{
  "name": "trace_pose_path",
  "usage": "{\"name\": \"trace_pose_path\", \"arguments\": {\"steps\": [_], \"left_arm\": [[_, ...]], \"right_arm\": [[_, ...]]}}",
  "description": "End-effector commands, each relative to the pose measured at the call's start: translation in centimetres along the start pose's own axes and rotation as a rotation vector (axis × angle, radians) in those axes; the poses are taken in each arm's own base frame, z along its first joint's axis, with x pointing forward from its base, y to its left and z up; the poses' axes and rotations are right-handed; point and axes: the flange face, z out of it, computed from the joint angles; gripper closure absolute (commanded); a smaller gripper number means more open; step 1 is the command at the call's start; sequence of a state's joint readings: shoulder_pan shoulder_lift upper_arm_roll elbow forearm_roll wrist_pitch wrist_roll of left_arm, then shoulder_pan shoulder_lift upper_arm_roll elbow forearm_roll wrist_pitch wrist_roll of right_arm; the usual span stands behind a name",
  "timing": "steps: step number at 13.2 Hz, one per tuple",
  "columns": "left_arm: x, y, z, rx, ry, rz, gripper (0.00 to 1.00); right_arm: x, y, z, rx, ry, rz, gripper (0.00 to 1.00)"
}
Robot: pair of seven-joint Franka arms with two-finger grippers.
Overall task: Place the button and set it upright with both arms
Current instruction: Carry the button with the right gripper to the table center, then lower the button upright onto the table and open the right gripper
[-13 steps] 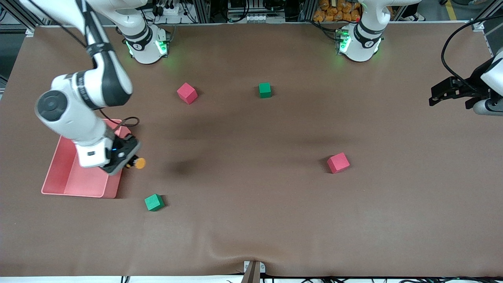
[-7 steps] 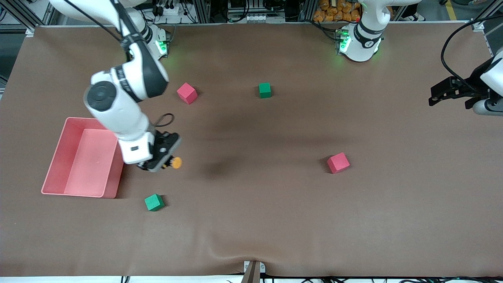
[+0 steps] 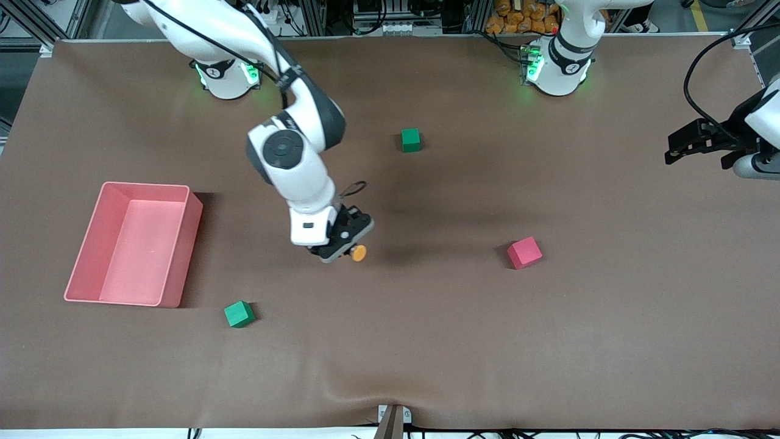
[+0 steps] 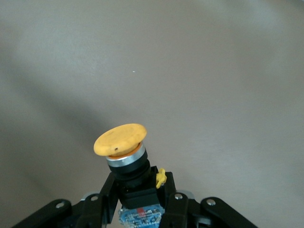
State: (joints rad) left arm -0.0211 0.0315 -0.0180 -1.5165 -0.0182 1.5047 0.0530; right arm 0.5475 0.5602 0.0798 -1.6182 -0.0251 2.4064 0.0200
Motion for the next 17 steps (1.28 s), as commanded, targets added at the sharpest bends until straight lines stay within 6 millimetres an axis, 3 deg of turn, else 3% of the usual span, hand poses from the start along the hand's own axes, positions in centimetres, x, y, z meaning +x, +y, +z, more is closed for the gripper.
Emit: {"name": "trace_pose_path", "arguments": {"steps": [1, 7, 11, 14, 17], "left_arm": [[0.0, 0.1, -0.5, -0.004, 0.008, 0.007, 0.00], [0.1, 0.2, -0.4, -0.006, 0.007, 0.007, 0.00], [0.1, 0.3, -0.4, -0.004, 0.007, 0.008, 0.00], [0.3, 0.8, -0.1, -0.006, 0.003, 0.011, 0.00], [0.4, 0.9, 0.0, -0.006, 0.002, 0.013, 0.00]], "right_arm": [[1.3, -1.7, 2.0, -0.006, 0.001, 0.206, 0.84], [3.4, -7.4, 6.9, 0.028, 0.001, 0.576, 0.86], [3.9, -10.2, 9.2, 0.046, -0.005, 0.671, 0.87], [3.3, -13.4, 11.6, 0.067, -0.033, 0.734, 0.97], [2.8, -14.3, 12.3, 0.069, -0.049, 0.752, 0.95]]}}
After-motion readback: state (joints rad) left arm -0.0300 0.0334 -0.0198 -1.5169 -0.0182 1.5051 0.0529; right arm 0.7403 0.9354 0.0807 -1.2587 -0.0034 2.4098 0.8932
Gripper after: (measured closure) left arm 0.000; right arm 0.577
